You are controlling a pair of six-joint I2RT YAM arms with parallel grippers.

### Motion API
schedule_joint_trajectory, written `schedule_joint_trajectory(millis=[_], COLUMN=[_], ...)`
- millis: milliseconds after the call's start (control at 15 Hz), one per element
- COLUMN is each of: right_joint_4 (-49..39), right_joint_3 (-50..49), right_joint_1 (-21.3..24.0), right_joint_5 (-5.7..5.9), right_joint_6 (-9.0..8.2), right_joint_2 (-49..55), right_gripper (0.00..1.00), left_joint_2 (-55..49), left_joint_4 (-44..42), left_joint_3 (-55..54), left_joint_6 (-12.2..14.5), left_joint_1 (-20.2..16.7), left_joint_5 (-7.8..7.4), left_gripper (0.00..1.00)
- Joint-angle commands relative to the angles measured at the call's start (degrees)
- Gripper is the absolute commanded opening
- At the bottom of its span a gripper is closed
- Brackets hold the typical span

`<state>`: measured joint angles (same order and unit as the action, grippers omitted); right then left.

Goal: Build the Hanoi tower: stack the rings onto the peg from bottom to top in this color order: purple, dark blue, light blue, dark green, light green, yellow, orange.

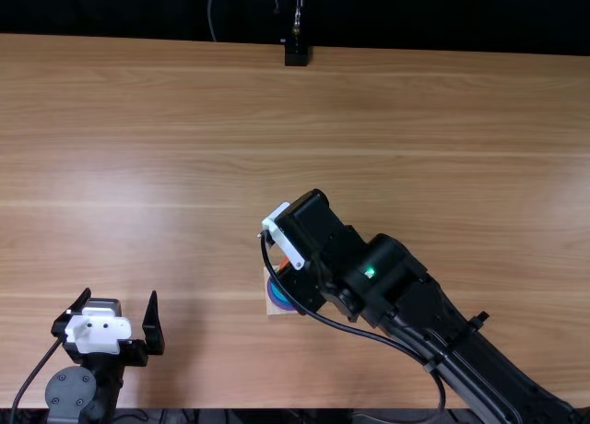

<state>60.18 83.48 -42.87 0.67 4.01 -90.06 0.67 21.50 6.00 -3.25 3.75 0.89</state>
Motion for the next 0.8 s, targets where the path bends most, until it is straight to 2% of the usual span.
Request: schedule_joint_trajectory(millis=[0,467,733], right_joint_4=[-0.43,-18.88,-26.69], right_joint_3=[0.19,1.77,-3.59], right_joint_1=[-0.46,0.68,12.73], right_joint_5=[1.34,1.23,0.92], right_joint_6=[-0.32,-0.21,0.21], right_joint_2=[-0.29,1.64,12.81], right_gripper=[1.00,1.00,1.00], left_joint_2=[-0.67,-0.67,-0.67], left_joint_4=[4.77,4.77,4.77], left_joint_3=[-6.00,-6.00,-6.00], left_joint_6=[0.19,0.19,0.19], left_joint_1=[-0.14,-0.14,-0.14], left_joint_5=[-0.25,-0.25,-0.25], left_gripper=[1.00,1.00,1.00])
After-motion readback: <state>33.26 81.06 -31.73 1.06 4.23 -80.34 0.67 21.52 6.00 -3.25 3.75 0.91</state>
